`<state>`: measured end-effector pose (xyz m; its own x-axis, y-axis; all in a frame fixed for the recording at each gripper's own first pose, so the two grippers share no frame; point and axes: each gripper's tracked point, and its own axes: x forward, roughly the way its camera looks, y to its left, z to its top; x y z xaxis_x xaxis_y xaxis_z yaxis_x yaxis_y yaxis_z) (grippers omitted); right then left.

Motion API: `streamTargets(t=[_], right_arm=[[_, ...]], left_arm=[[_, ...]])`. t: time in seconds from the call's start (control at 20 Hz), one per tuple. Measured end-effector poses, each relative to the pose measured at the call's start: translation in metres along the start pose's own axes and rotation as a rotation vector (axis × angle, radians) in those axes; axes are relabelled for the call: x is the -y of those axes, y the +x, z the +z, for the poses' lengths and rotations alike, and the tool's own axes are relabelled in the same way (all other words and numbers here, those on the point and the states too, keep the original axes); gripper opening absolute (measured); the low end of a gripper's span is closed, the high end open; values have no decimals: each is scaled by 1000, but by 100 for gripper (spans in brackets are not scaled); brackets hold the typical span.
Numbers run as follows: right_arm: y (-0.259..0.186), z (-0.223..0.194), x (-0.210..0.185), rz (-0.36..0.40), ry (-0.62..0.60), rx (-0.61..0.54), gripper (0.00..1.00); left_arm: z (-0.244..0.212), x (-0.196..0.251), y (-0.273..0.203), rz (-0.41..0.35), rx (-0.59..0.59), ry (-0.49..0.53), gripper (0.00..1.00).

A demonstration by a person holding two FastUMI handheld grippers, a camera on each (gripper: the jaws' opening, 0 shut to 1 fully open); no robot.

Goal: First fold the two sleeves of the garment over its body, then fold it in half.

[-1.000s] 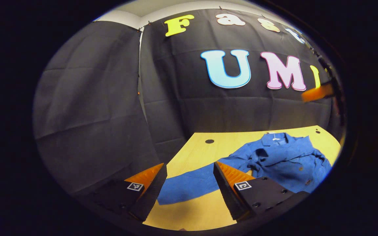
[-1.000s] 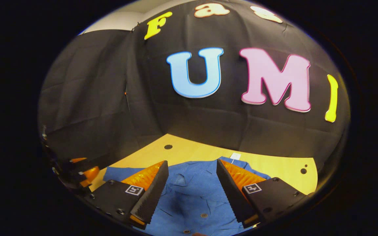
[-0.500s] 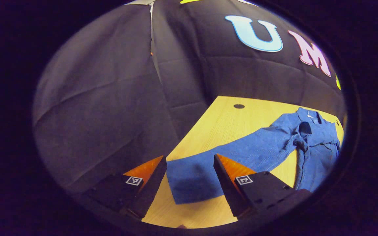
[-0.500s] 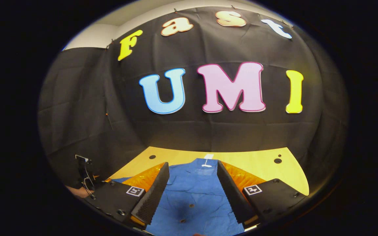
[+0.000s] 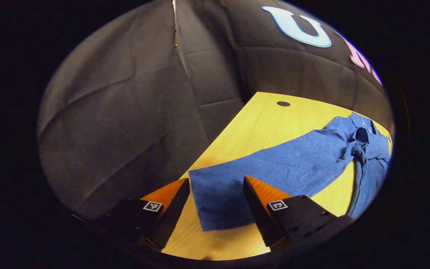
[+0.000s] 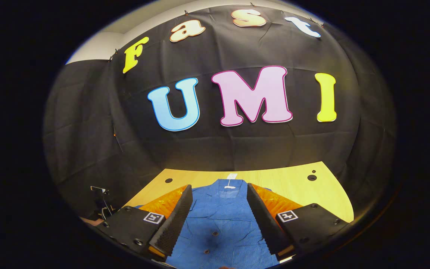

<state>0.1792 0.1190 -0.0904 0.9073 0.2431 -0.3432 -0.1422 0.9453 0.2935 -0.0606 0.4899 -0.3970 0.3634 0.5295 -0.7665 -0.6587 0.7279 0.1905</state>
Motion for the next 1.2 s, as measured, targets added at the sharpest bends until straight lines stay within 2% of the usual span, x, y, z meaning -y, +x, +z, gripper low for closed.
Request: streamTargets(t=[0.05, 0.15, 0.3, 0.5, 0.65, 0.7, 0.75, 0.8, 0.85, 0.9, 0.95, 1.05, 1.1, 1.2], right_arm=[[2, -1, 0, 2, 2, -1, 94], [5, -4, 0, 4, 12, -11, 94], [7, -10, -3, 13, 44, -34, 94], [11, -15, -5, 23, 58, -54, 94], [11, -14, -5, 23, 71, -58, 94], [10, -14, -5, 21, 74, -58, 84], [9, -14, -2, 17, 75, -58, 84], [9, -14, -1, 14, 77, -58, 84], [9, -16, 1, 10, 79, -60, 94], [7, -18, 2, 8, 82, -64, 94], [4, -18, 3, 6, 84, -65, 84], [2, -21, 5, 0, 86, -69, 84], [1, -22, 6, -2, 90, -71, 94], [0, -23, 7, -5, 95, -72, 94]], left_arm=[[-5, 0, 7, -15, -32, -17, 85], [1, -9, 11, -34, -27, -58, 84], [-16, -12, 11, -51, -27, -116, 85], [-14, -7, 11, -53, -14, -83, 85], [-9, -8, 8, -76, -2, -80, 80], [-8, -6, 7, -77, -1, -73, 72], [-10, -5, 9, -89, 2, -73, 64], [-10, -2, 9, -108, 10, -87, 64], [-9, 0, 9, -118, 5, -109, 51], [-7, 2, 9, -128, -8, -126, 39], [-7, 2, 9, -132, -30, -144, 27], [-8, -4, 8, -127, -89, -127, 27], [-3, -7, 11, -113, -102, -101, 27], [2, -3, 14, -94, -119, -66, 1]])
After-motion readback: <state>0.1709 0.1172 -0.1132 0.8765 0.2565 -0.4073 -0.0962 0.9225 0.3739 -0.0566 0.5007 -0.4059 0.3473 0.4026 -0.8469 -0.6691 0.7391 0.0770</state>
